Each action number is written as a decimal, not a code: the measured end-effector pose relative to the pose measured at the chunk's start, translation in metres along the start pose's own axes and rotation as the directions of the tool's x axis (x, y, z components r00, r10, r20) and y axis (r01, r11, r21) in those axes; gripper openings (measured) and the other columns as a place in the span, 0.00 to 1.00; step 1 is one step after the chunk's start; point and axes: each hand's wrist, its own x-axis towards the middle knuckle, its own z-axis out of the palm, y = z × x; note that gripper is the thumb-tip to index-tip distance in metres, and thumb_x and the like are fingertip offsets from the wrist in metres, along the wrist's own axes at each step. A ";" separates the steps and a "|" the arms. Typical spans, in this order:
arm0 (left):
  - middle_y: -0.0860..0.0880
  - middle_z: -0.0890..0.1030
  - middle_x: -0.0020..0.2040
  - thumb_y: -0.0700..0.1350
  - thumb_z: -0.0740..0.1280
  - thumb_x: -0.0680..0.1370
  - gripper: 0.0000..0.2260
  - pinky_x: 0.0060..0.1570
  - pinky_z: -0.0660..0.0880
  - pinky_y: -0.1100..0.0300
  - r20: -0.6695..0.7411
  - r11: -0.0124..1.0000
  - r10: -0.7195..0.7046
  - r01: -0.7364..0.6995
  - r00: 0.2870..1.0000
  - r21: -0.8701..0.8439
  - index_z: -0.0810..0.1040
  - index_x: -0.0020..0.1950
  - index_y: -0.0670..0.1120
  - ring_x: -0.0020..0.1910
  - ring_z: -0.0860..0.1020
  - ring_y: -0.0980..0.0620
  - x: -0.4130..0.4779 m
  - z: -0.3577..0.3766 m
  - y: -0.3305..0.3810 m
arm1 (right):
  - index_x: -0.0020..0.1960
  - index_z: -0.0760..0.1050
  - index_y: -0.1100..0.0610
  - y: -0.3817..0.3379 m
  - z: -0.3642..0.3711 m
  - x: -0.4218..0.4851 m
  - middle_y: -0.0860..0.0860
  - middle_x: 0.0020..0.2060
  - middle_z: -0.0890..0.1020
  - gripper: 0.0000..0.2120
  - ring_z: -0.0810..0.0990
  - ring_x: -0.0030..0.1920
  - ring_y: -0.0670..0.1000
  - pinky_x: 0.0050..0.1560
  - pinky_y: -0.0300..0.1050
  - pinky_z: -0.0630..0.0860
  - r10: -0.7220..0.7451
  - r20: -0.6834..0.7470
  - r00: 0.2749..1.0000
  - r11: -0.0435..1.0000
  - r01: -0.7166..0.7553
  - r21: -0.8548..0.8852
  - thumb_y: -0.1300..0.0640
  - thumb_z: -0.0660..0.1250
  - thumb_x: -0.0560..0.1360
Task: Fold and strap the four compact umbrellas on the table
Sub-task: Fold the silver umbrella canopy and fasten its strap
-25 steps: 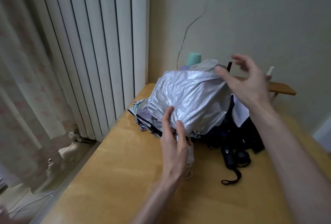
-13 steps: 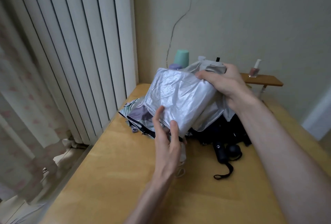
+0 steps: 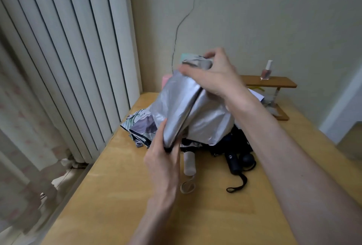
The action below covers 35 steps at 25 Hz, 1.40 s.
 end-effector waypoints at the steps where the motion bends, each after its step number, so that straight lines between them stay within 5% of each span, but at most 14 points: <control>1: 0.53 0.87 0.53 0.49 0.76 0.78 0.22 0.46 0.77 0.57 0.006 0.998 -0.023 0.023 1.000 -0.052 0.80 0.72 0.52 0.46 0.82 0.56 0.002 -0.002 -0.003 | 0.71 0.70 0.45 -0.002 -0.002 0.000 0.45 0.61 0.80 0.34 0.79 0.61 0.51 0.64 0.46 0.75 -0.054 0.047 0.997 0.998 0.055 -0.035 0.38 0.77 0.70; 7: 0.58 0.83 0.41 0.44 0.74 0.81 0.06 0.41 0.74 0.62 0.290 0.938 -0.033 0.130 0.956 -0.322 0.85 0.57 0.47 0.40 0.78 0.60 0.011 -0.005 -0.002 | 0.64 0.81 0.49 -0.017 -0.027 0.010 0.47 0.56 0.84 0.29 0.82 0.56 0.51 0.55 0.46 0.78 -0.104 0.312 0.944 0.942 0.194 -0.274 0.33 0.76 0.70; 9: 0.58 0.81 0.51 0.50 0.74 0.81 0.10 0.44 0.77 0.62 0.357 0.950 -0.065 0.168 0.932 -0.265 0.83 0.62 0.53 0.48 0.79 0.61 0.011 -0.004 0.004 | 0.52 0.82 0.54 -0.010 -0.021 0.014 0.49 0.43 0.83 0.18 0.82 0.48 0.55 0.42 0.45 0.73 -0.105 0.181 0.978 0.936 0.159 -0.314 0.41 0.75 0.72; 12: 0.58 0.72 0.61 0.68 0.71 0.72 0.28 0.55 0.74 0.64 0.335 0.969 -0.184 0.228 0.924 -0.097 0.73 0.66 0.56 0.60 0.73 0.68 0.009 -0.004 0.008 | 0.45 0.79 0.57 -0.003 -0.012 0.008 0.51 0.38 0.79 0.14 0.78 0.46 0.58 0.41 0.44 0.68 -0.131 0.082 0.988 0.939 0.150 -0.308 0.46 0.72 0.73; 15: 0.56 0.78 0.41 0.72 0.66 0.70 0.23 0.44 0.76 0.52 0.319 0.977 -0.208 0.215 0.925 0.014 0.74 0.45 0.53 0.42 0.77 0.57 0.009 -0.005 0.013 | 0.44 0.78 0.59 -0.007 -0.008 0.002 0.50 0.34 0.78 0.14 0.77 0.43 0.59 0.36 0.47 0.68 -0.138 0.081 0.987 0.942 0.156 -0.299 0.47 0.72 0.73; 18: 0.53 0.70 0.26 0.70 0.66 0.71 0.25 0.33 0.64 0.53 0.329 0.978 -0.200 0.206 0.923 0.016 0.65 0.32 0.51 0.29 0.68 0.53 0.007 -0.005 0.015 | 0.38 0.72 0.56 -0.013 -0.003 -0.001 0.53 0.38 0.81 0.15 0.78 0.45 0.61 0.35 0.48 0.67 -0.155 0.073 0.985 0.932 0.170 -0.321 0.46 0.70 0.73; 20: 0.54 0.74 0.28 0.72 0.65 0.70 0.23 0.34 0.68 0.52 0.277 0.979 -0.195 0.203 0.941 0.000 0.72 0.36 0.52 0.31 0.72 0.53 0.007 -0.006 0.013 | 0.36 0.70 0.55 -0.016 -0.001 -0.002 0.54 0.39 0.81 0.16 0.77 0.46 0.63 0.39 0.47 0.66 -0.152 0.060 0.986 0.923 0.164 -0.349 0.47 0.69 0.74; 22: 0.56 0.81 0.36 0.73 0.66 0.70 0.26 0.40 0.75 0.50 0.225 0.982 -0.185 0.191 0.957 -0.001 0.77 0.53 0.53 0.39 0.80 0.52 0.007 -0.007 0.012 | 0.36 0.70 0.55 -0.017 -0.001 -0.002 0.53 0.36 0.77 0.15 0.75 0.45 0.63 0.41 0.47 0.66 -0.142 0.052 0.988 0.911 0.151 -0.385 0.49 0.69 0.75; 24: 0.58 0.85 0.45 0.69 0.70 0.73 0.33 0.45 0.77 0.50 0.190 0.988 -0.144 0.153 0.971 -0.036 0.67 0.72 0.55 0.45 0.83 0.53 0.007 -0.007 0.011 | 0.36 0.70 0.56 -0.018 -0.002 0.000 0.52 0.34 0.74 0.15 0.73 0.43 0.63 0.38 0.47 0.64 -0.133 0.055 0.990 0.901 0.144 -0.410 0.50 0.69 0.75; 26: 0.59 0.84 0.45 0.64 0.68 0.78 0.29 0.43 0.76 0.52 0.214 0.998 -0.031 0.043 0.976 -0.049 0.66 0.75 0.56 0.42 0.82 0.54 0.006 -0.005 0.009 | 0.35 0.69 0.56 -0.018 -0.004 0.000 0.52 0.34 0.74 0.15 0.73 0.42 0.62 0.33 0.47 0.63 -0.115 0.077 0.990 0.909 0.137 -0.393 0.51 0.69 0.75; 28: 0.56 0.78 0.34 0.65 0.62 0.79 0.16 0.35 0.71 0.53 0.250 0.999 0.041 -0.034 0.967 -0.032 0.76 0.63 0.59 0.32 0.75 0.54 0.004 -0.003 0.006 | 0.36 0.68 0.55 -0.018 -0.003 0.000 0.51 0.34 0.75 0.16 0.75 0.43 0.60 0.31 0.45 0.62 -0.098 0.100 0.990 0.924 0.128 -0.361 0.48 0.70 0.75; 30: 0.50 0.71 0.29 0.64 0.62 0.79 0.10 0.31 0.64 0.54 0.252 0.997 0.037 -0.020 0.967 -0.069 0.75 0.43 0.61 0.28 0.66 0.53 0.004 -0.002 0.005 | 0.37 0.69 0.54 -0.018 -0.002 0.001 0.49 0.35 0.75 0.18 0.76 0.44 0.58 0.32 0.45 0.64 -0.102 0.102 0.990 0.936 0.130 -0.327 0.43 0.71 0.74; 32: 0.48 0.65 0.28 0.63 0.66 0.78 0.20 0.30 0.61 0.53 0.223 0.989 -0.013 0.046 0.975 -0.142 0.66 0.35 0.52 0.29 0.61 0.53 0.004 -0.002 0.007 | 0.42 0.75 0.53 -0.013 -0.002 0.004 0.48 0.38 0.78 0.20 0.78 0.45 0.55 0.37 0.45 0.70 -0.137 0.141 0.980 0.955 0.169 -0.245 0.36 0.72 0.73; 35: 0.40 0.66 0.26 0.55 0.71 0.81 0.25 0.27 0.62 0.52 0.196 0.927 -0.190 0.242 0.962 -0.287 0.64 0.31 0.47 0.26 0.65 0.51 0.009 -0.002 0.007 | 0.67 0.77 0.46 0.001 -0.004 -0.001 0.45 0.50 0.83 0.30 0.83 0.55 0.48 0.59 0.49 0.79 -0.227 0.184 0.956 0.974 0.227 0.021 0.30 0.72 0.73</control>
